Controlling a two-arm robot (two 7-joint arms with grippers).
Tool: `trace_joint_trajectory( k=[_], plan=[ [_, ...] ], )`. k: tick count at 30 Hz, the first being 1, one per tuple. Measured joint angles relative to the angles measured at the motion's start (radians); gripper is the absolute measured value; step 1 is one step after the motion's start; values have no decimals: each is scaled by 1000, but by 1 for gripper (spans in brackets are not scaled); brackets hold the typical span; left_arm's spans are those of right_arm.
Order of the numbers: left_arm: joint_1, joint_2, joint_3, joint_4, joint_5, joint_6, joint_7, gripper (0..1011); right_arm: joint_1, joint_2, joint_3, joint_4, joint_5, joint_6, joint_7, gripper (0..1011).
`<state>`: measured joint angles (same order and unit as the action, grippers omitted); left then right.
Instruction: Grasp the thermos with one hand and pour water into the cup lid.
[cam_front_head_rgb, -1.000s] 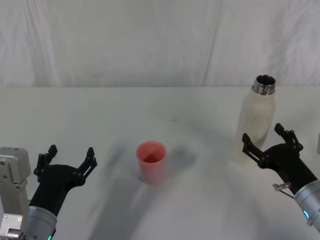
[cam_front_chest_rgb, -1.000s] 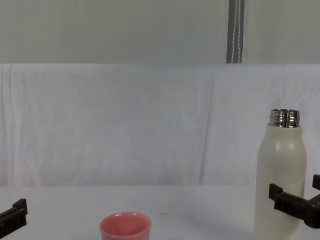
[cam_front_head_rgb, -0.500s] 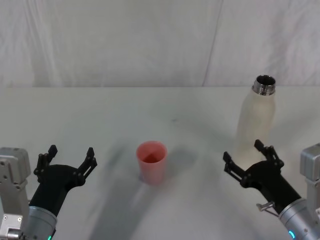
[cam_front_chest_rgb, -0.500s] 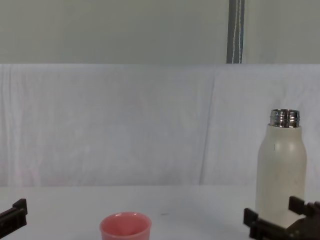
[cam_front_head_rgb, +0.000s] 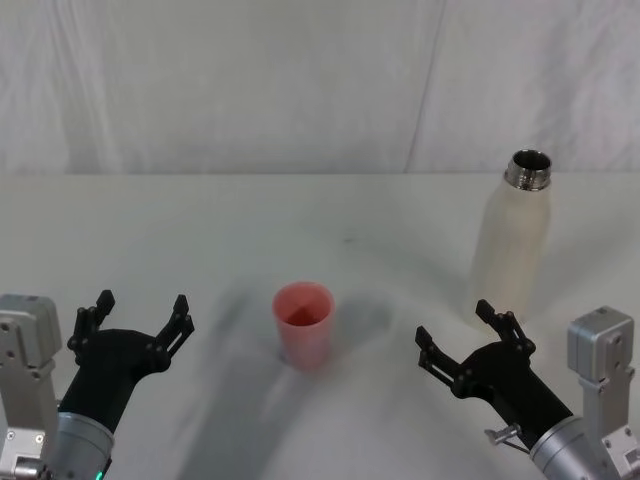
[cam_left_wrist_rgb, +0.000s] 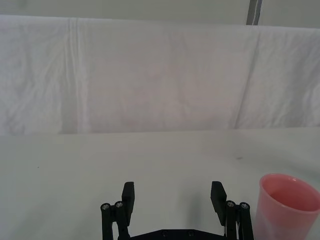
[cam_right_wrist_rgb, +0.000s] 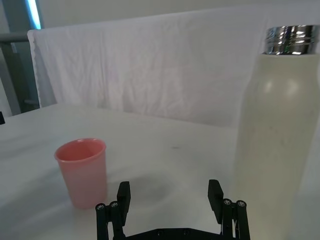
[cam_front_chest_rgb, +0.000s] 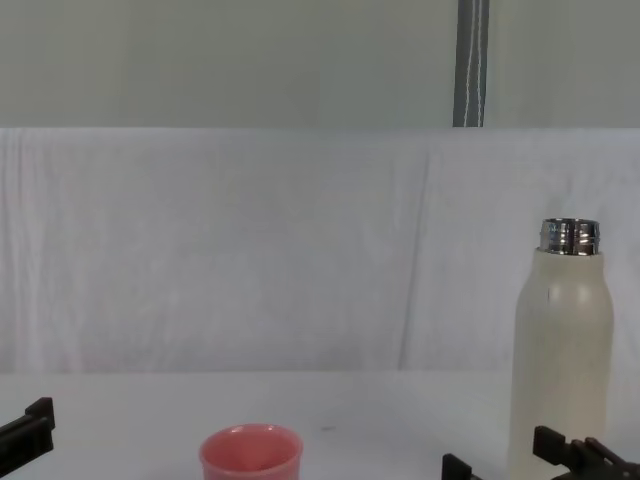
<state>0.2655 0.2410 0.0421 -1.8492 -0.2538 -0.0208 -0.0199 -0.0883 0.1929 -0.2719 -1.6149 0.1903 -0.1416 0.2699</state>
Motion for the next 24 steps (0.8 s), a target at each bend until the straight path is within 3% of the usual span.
trace_joint_trajectory(
  k=[24],
  plan=[
    [0,0,0,0,0,0,0,1001,13,4,-10,33,3,-6,2,1001]
  ],
)
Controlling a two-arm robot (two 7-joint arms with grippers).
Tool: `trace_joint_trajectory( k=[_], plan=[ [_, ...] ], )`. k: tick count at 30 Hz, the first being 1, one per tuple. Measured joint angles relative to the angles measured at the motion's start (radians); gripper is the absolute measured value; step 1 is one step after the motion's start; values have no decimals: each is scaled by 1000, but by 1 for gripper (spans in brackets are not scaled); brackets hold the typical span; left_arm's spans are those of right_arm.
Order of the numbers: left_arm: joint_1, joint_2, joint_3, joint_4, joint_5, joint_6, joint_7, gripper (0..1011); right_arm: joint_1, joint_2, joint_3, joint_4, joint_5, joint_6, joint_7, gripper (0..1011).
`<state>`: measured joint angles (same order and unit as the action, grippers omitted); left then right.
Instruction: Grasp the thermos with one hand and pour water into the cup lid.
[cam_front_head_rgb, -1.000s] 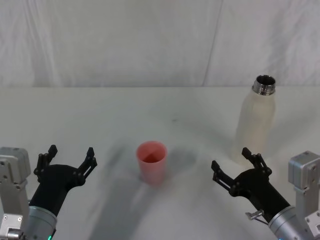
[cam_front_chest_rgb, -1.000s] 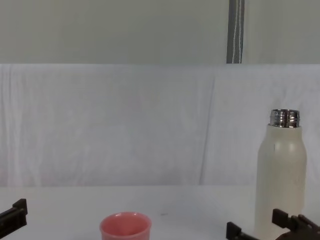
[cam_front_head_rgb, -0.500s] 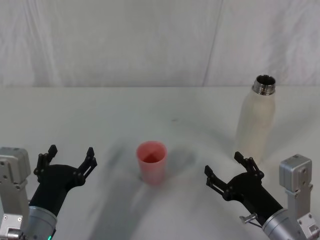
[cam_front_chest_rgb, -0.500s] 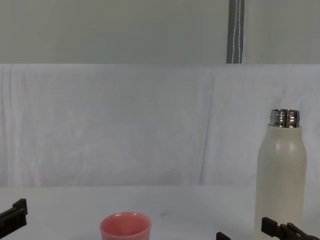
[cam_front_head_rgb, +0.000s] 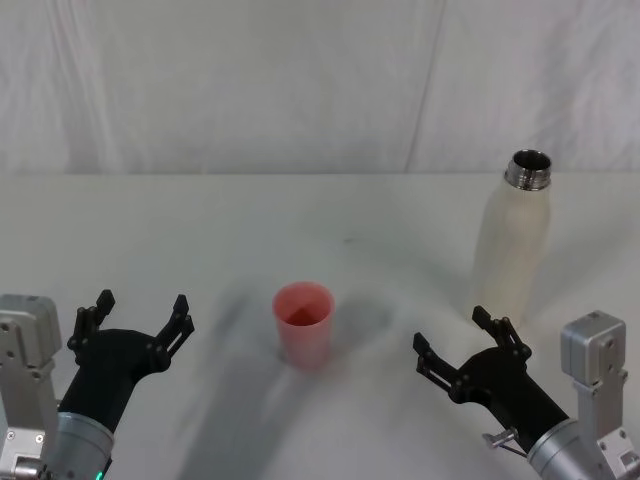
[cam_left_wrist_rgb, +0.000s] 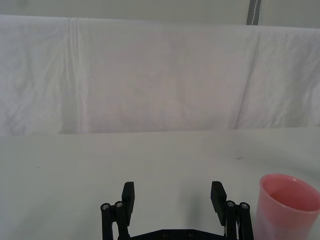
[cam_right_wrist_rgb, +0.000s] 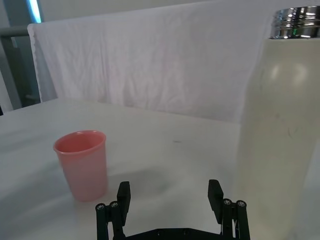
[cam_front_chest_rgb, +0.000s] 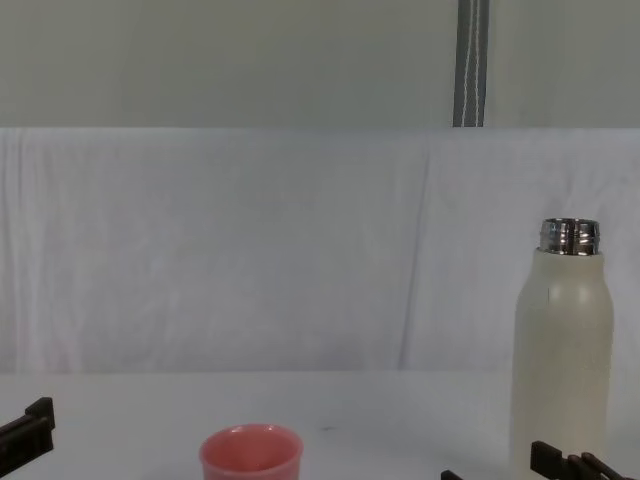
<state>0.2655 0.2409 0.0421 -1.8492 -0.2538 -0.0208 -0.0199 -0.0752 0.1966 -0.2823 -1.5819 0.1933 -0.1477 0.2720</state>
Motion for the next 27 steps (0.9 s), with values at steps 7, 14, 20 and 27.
trace_joint_trajectory(
  k=[7,14,20,27],
  plan=[
    [0,0,0,0,0,0,0,1001,-3,0,6,6,5,-4,-2,1001],
    [0,0,0,0,0,0,0,1001,-3,0,8,8,8,-6,-2,1001],
    [0,0,0,0,0,0,0,1001,-3,0,7,8,8,-6,-2,1001],
    [0,0,0,0,0,0,0,1001,-3,0,7,8,7,-6,-2,1001]
  ],
)
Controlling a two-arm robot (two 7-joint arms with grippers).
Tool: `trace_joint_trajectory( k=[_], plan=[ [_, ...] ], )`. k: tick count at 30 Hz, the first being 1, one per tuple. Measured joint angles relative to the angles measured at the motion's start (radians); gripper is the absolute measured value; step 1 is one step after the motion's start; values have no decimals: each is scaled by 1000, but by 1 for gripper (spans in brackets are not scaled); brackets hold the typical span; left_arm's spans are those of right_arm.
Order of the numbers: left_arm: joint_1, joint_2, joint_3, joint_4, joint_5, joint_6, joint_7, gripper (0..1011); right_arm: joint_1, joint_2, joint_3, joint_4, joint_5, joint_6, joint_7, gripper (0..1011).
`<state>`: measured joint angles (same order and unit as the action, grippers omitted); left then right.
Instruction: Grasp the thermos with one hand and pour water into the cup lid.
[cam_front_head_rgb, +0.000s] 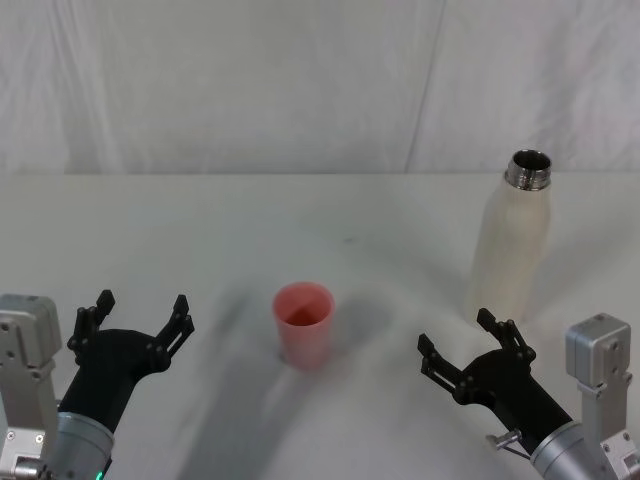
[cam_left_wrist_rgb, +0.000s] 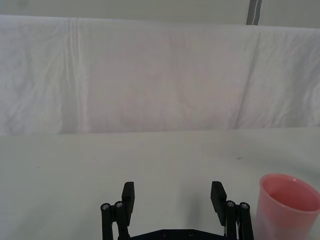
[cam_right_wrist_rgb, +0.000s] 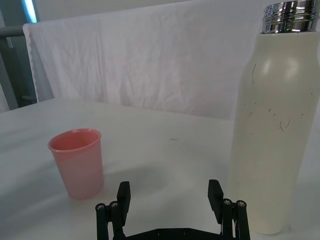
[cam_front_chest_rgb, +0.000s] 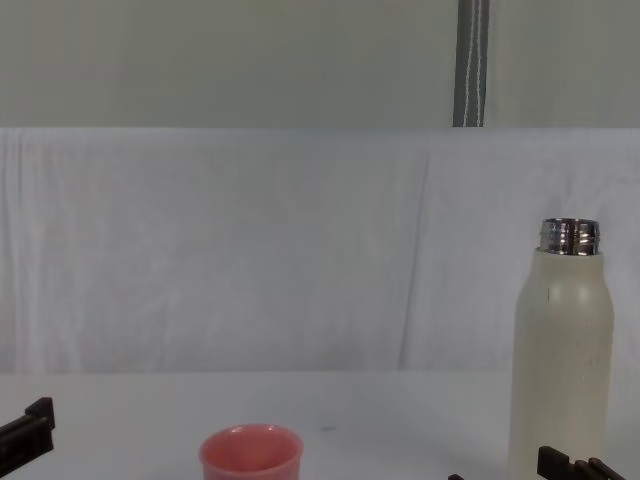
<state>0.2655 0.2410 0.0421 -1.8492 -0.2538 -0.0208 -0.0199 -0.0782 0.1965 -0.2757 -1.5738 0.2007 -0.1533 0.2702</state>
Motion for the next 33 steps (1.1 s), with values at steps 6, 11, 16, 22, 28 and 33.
trace_joint_trajectory(
  k=[6,11,16,22,28,33],
  plan=[
    [0,0,0,0,0,0,0,1001,0,0,0,0,0,0,0,1001],
    [0,0,0,0,0,0,0,1001,0,0,0,0,-1,0,-1,1001],
    [0,0,0,0,0,0,0,1001,0,0,0,-1,-1,0,-1,1001],
    [0,0,0,0,0,0,0,1001,0,0,0,-1,-1,0,-1,1001],
    [0,0,0,0,0,0,0,1001,0,0,0,-1,-1,0,-1,1001],
    [0,0,0,0,0,0,0,1001,0,0,0,-1,-1,0,-1,1001]
  ],
)
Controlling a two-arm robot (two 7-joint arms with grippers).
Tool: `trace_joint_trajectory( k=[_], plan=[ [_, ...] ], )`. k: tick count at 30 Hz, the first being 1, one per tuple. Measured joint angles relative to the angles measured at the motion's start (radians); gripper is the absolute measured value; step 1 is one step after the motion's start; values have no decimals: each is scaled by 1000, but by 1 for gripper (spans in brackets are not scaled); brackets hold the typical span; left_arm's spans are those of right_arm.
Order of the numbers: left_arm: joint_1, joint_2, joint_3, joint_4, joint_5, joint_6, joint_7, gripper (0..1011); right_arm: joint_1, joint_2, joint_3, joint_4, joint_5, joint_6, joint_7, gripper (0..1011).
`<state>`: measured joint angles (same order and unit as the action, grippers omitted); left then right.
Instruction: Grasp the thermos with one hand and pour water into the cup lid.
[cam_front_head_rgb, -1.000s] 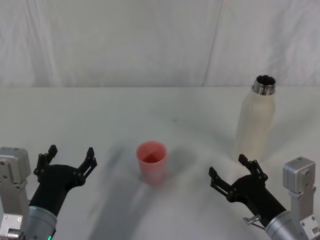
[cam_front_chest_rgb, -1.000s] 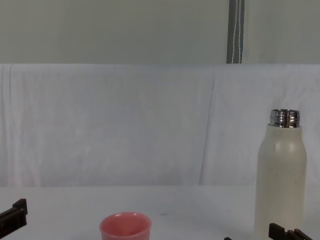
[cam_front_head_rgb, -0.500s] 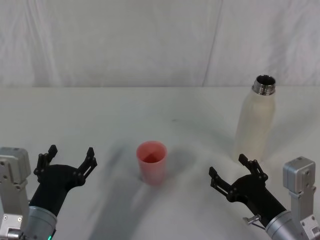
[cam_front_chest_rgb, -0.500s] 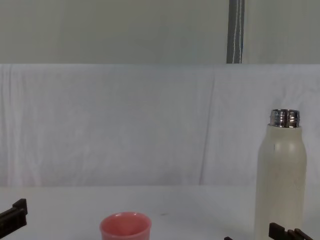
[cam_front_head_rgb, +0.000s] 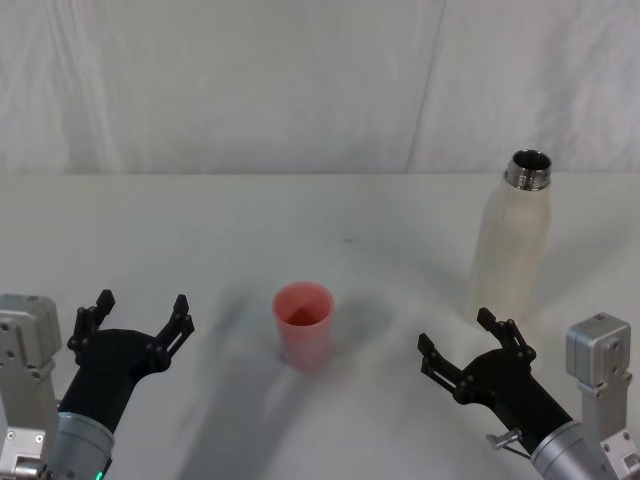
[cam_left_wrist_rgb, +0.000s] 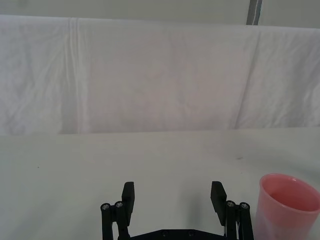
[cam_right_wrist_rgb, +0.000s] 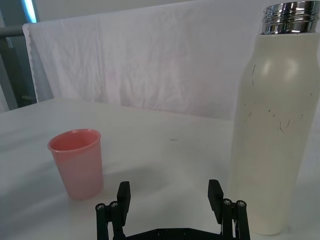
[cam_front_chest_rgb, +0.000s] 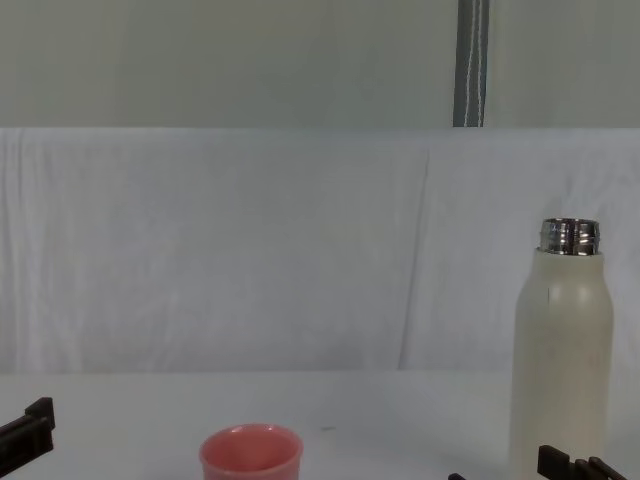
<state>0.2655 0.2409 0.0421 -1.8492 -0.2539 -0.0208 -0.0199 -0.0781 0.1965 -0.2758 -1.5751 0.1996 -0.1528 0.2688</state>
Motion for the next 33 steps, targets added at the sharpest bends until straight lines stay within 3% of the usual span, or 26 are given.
trace_joint_trajectory(
  k=[33],
  plan=[
    [0,0,0,0,0,0,0,1001,0,0,0,0,0,0,0,1001]
  ],
)
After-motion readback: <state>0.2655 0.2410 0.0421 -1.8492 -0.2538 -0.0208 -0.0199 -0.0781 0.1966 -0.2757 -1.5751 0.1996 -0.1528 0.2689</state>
